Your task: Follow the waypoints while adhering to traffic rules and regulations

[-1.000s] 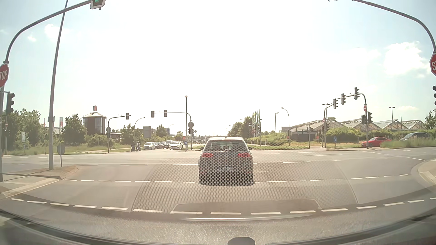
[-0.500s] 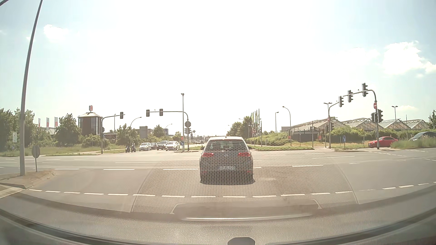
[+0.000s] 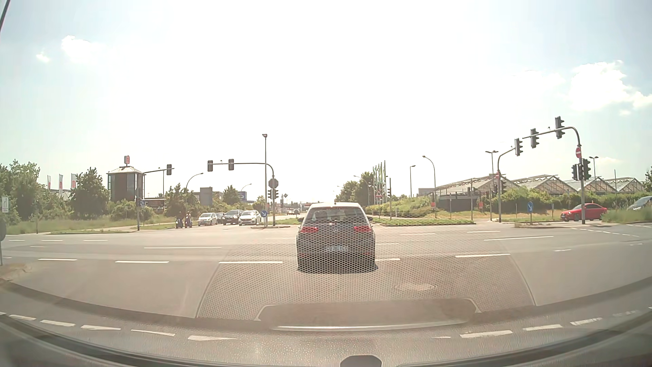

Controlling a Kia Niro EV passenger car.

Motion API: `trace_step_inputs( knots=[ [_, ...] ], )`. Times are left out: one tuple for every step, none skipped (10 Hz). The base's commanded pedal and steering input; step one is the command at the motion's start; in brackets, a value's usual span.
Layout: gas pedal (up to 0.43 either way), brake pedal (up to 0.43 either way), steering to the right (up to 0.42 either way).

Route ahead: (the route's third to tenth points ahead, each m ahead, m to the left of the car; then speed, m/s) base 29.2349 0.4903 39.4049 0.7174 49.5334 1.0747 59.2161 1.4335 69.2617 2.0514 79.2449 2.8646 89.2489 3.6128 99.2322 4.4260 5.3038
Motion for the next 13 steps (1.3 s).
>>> trace_step_inputs(
  knots=[
    [0.169, 0.000, 0.012],
    [0.169, 0.000, 0.012],
    [0.169, 0.000, 0.011],
    [0.169, 0.000, 0.011],
    [0.169, 0.000, 0.011],
    [0.169, 0.000, 0.010],
    [0.169, 0.000, 0.008],
    [0.169, 0.000, 0.008],
    [0.169, 0.000, 0.008],
    [0.169, 0.000, 0.008],
    [0.169, 0.000, 0.008],
    [0.169, 0.000, 0.007],
    [0.177, 0.000, 0.006]
  ],
)
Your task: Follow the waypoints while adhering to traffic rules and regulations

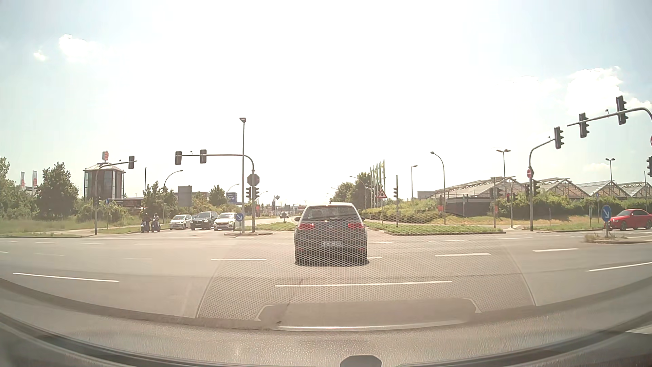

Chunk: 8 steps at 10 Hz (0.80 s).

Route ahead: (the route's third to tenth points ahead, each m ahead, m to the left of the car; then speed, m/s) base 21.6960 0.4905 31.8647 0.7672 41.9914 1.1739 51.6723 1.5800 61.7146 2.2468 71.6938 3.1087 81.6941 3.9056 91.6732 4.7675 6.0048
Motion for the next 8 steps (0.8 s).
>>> trace_step_inputs(
  knots=[
    [0.189, 0.000, 0.007],
    [0.220, 0.000, 0.006],
    [0.240, 0.000, 0.007],
    [0.240, 0.000, 0.007],
    [0.248, 0.000, 0.007],
    [0.248, 0.000, 0.006],
    [0.268, 0.000, 0.006],
    [0.268, 0.000, 0.006]
  ],
)
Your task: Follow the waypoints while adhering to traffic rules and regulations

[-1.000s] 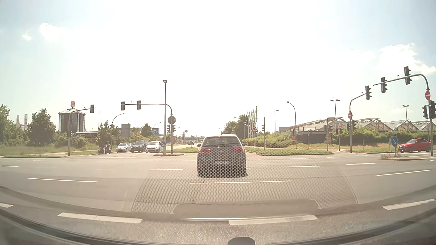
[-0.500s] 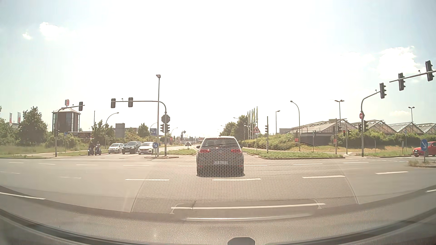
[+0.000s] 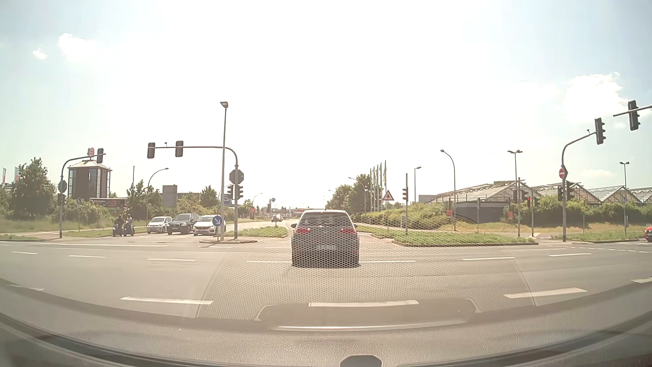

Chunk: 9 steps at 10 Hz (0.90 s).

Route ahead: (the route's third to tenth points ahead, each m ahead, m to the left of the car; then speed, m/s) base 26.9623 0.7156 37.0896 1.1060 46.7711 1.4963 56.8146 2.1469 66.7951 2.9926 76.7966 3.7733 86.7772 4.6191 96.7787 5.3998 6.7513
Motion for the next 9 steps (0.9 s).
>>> trace_step_inputs(
  knots=[
    [0.268, 0.000, 0.005],
    [0.268, 0.000, 0.004],
    [0.268, 0.000, 0.004],
    [0.268, 0.000, 0.003],
    [0.268, 0.000, 0.002],
    [0.268, 0.000, 0.001],
    [0.268, 0.000, 0.001],
    [0.268, 0.000, 0.000],
    [0.228, 0.000, -0.002]
  ],
)
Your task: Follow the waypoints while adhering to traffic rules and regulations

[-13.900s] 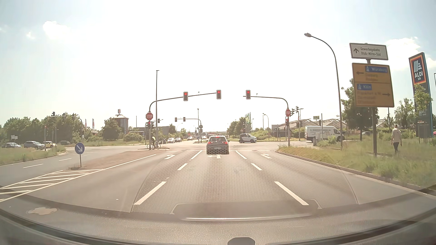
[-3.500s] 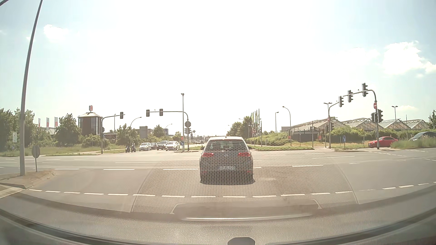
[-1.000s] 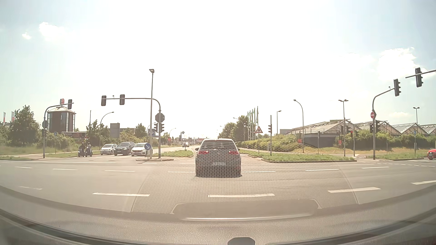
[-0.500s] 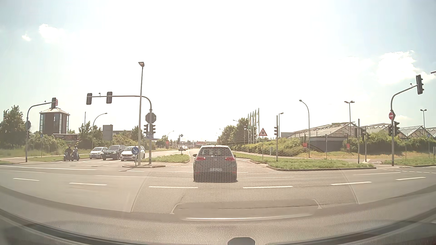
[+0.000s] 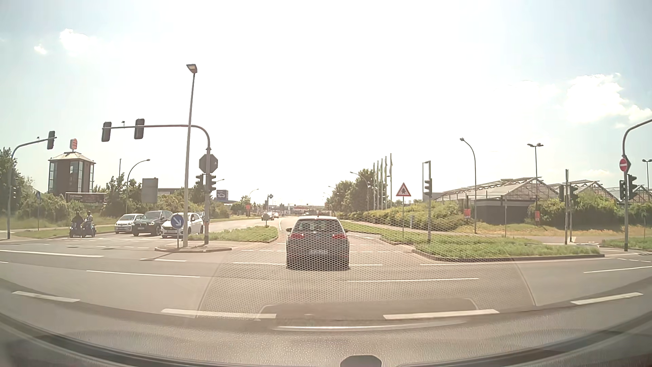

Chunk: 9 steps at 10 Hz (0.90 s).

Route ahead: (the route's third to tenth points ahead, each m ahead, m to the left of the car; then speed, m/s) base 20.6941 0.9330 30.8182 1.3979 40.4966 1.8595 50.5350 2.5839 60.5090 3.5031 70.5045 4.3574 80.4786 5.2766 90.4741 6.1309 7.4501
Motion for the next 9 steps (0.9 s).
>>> trace_step_inputs(
  knots=[
    [0.197, 0.000, -0.004],
    [0.197, 0.000, -0.004],
    [0.169, 0.000, -0.004],
    [0.169, 0.000, -0.006],
    [0.150, 0.000, -0.006],
    [0.138, 0.000, -0.006],
    [0.138, 0.000, -0.006],
    [0.138, 0.000, -0.006],
    [0.138, 0.000, -0.006]
  ],
)
